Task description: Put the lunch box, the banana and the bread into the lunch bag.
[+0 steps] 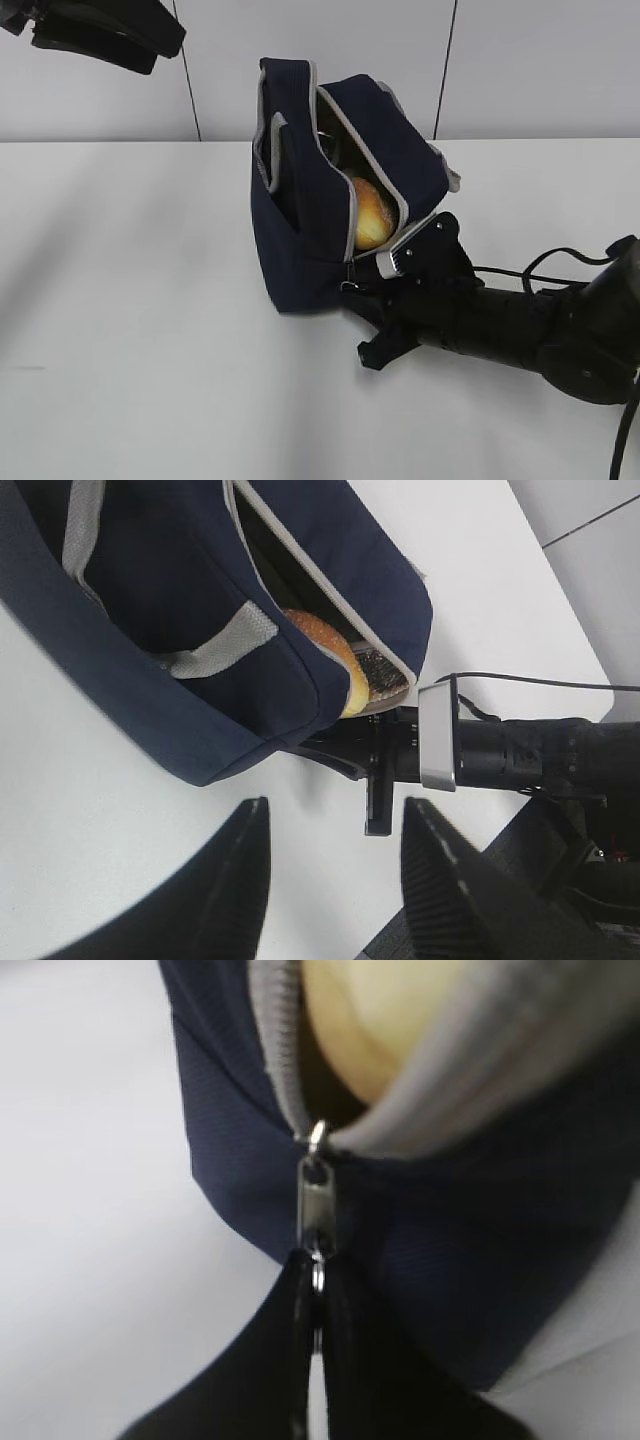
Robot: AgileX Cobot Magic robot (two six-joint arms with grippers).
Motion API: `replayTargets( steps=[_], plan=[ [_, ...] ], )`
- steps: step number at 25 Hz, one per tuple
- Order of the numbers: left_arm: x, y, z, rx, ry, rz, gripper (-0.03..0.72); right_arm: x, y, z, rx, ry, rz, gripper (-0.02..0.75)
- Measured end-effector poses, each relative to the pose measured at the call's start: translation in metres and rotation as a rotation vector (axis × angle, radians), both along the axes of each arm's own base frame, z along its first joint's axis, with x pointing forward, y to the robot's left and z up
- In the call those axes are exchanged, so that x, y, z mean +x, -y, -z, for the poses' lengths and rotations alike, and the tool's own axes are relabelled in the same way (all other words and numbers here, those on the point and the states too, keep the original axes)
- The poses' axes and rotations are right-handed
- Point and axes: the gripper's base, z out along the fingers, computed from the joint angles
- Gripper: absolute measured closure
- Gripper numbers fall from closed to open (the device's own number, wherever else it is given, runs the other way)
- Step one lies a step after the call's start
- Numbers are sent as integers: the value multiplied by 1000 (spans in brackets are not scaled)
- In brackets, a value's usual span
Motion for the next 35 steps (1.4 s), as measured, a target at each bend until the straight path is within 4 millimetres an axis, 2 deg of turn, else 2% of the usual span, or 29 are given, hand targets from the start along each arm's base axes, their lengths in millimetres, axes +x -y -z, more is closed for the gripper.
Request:
replayTargets(
  steps=[8,19,35],
  plan=[
    [0,-1,1,19,4,-1,380,-9,4,2,-19,0,-10,732],
    [0,-1,1,21,5,1,380,-8,3,-26,15,81,-14,732],
    [0,-1,1,21,5,1,380,-20,7,-67,34,184,-42,732]
  ],
)
